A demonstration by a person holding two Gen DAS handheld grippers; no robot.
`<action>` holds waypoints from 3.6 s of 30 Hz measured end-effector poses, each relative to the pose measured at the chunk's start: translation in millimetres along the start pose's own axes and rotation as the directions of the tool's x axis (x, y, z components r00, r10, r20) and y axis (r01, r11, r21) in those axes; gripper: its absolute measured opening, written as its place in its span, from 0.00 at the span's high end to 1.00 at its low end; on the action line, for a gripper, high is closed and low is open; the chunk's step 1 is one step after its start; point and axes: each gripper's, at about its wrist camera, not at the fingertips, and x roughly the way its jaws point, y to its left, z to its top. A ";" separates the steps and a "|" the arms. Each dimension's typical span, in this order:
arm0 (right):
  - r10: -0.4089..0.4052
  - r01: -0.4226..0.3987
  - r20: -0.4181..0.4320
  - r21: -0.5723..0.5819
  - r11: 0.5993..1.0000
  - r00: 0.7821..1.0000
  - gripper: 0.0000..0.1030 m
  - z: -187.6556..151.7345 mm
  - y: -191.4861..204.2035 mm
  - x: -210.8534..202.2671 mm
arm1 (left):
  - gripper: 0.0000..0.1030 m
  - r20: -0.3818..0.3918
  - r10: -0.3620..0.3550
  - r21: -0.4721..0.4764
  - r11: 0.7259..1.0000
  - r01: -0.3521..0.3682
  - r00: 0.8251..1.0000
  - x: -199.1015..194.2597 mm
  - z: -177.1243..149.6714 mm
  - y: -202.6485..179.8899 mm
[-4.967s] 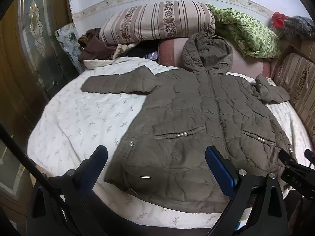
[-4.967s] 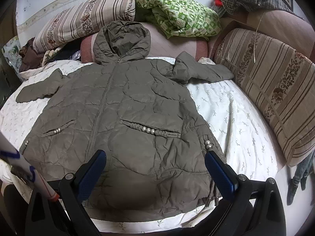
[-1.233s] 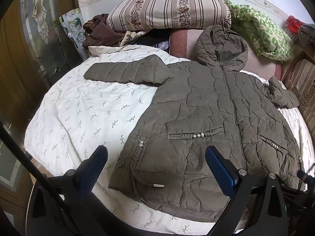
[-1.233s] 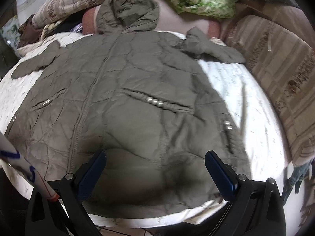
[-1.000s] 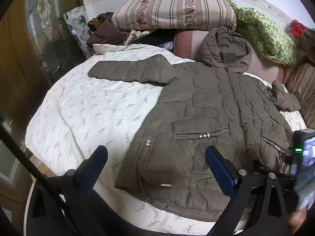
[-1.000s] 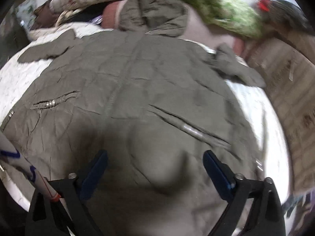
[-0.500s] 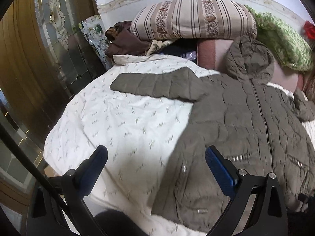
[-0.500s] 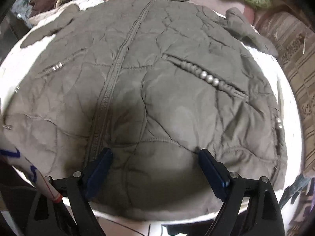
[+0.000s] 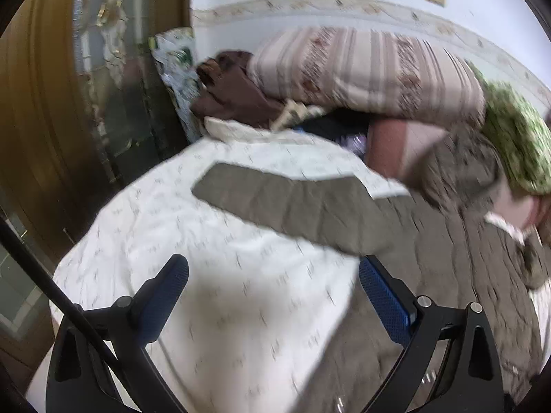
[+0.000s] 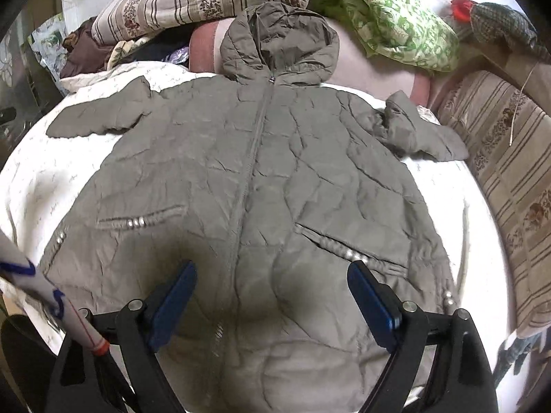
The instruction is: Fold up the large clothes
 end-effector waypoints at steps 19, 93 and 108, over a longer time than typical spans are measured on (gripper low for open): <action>-0.094 0.095 -0.014 0.050 0.994 0.995 0.10 19.8 -34.3 49.5 | 0.06 -0.271 -0.272 -0.557 0.827 0.080 0.923 295.3 37.9 146.6; 0.035 0.024 -0.141 0.397 0.917 0.989 0.12 142.9 -75.3 191.3 | 0.34 -0.127 -0.147 -0.106 0.985 0.134 0.981 91.8 -31.2 -25.2; -0.125 0.189 -0.189 0.377 0.907 0.974 0.79 172.3 -142.8 194.3 | 0.34 -0.173 -0.152 0.033 0.987 0.160 0.973 92.8 -51.5 -79.1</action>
